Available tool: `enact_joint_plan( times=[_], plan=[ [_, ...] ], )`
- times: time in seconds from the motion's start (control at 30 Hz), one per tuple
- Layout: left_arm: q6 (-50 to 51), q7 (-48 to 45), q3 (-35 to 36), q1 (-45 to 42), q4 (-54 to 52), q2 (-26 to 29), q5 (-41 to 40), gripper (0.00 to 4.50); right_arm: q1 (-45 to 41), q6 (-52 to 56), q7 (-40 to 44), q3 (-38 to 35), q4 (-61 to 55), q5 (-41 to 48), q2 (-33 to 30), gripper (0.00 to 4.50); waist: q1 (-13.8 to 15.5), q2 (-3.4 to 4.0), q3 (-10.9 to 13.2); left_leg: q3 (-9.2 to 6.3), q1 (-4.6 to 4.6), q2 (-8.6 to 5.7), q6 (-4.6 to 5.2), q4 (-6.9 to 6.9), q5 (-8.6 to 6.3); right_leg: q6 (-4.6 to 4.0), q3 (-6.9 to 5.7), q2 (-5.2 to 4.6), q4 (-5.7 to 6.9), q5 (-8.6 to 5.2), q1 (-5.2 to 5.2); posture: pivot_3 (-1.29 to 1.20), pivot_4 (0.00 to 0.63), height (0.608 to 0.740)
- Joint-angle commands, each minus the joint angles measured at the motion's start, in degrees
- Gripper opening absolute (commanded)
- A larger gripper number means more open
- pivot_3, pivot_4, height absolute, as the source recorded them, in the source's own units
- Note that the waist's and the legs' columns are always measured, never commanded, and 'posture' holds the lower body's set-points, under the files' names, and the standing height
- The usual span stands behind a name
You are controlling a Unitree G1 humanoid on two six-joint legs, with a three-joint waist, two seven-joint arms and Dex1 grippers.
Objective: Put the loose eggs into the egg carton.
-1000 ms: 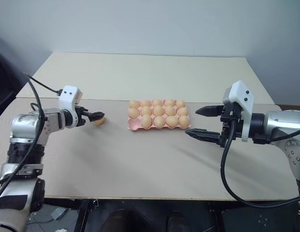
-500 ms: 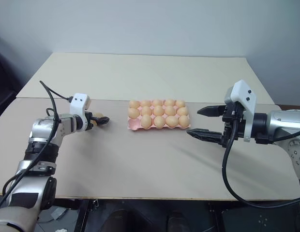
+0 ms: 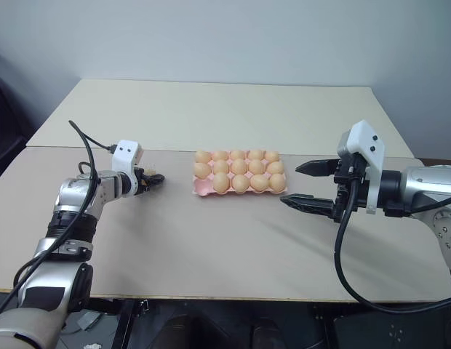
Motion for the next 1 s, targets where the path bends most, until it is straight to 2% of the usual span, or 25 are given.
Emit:
enact_joint_plan(
  times=[0.03, 0.2, 0.37, 0.57, 0.8, 1.0],
  plan=[
    [1.59, -0.81, 0.74, 0.8, -3.44, 0.97, -0.3, 1.79, -0.18, -0.2, -0.01, -1.74, -1.2, 0.4, -1.03, 4.5, -0.01, 0.0, 0.0, 0.0, 0.0, 0.0, 0.0, 0.0, 0.0, 0.0, 0.0, 0.0, 0.01, 0.0, 0.0, 0.0, 0.15, 0.74],
    [3.81, -0.3, 2.71, 2.57, -9.04, 1.72, -1.3, 1.67, -0.72, -0.68, -0.02, -1.06, -0.82, 0.05, -0.61, 4.5, -0.1, 0.0, 0.0, 0.0, -0.01, 0.01, -0.03, 0.0, 0.01, 0.0, 0.0, 0.0, 0.02, 0.0, 0.0, 0.0, 0.15, 0.74],
    [8.79, -0.3, 6.21, 3.36, -19.77, 2.37, -4.47, 1.67, -1.06, -1.12, 0.23, -0.75, -0.47, -0.21, -0.48, 4.5, -0.05, 0.0, 0.0, -0.02, -0.02, 0.01, -0.02, 0.0, 0.01, 0.0, 0.0, 0.0, 0.02, 0.0, -0.01, 0.0, 0.15, 0.74],
    [15.89, -5.81, 11.1, 2.18, -32.32, 0.28, -16.41, 1.67, -0.72, -1.31, -0.08, -0.79, -1.1, -0.12, 0.01, 4.5, 0.02, 0.0, 0.0, -0.03, -0.03, 0.02, -0.04, 0.0, 0.02, 0.0, 0.0, -0.01, 0.04, 0.0, 0.01, 0.0, 0.15, 0.74],
    [13.18, -4.48, 4.51, 1.55, -30.01, -5.71, -16.38, 1.67, 0.81, -0.92, -1.19, -2.39, -3.09, 0.61, 0.22, 4.5, 0.03, 0.01, -0.01, -0.05, 0.12, 0.0, 0.0, 0.02, 0.0, 0.0, 0.01, 0.0, -0.03, 0.0, 0.15, 0.0, 0.15, 0.74],
    [10.18, -3.0, -0.51, 2.92, -27.16, -8.47, -13.89, 1.67, 3.17, -0.13, -2.64, -4.82, -5.19, 1.79, -0.13, 4.5, -0.07, 0.01, -0.01, -0.06, 0.07, 0.0, -0.03, 0.01, 0.02, 0.0, 0.04, 0.01, -0.01, 0.0, 0.1, 0.0, 0.15, 0.74]
  ],
)
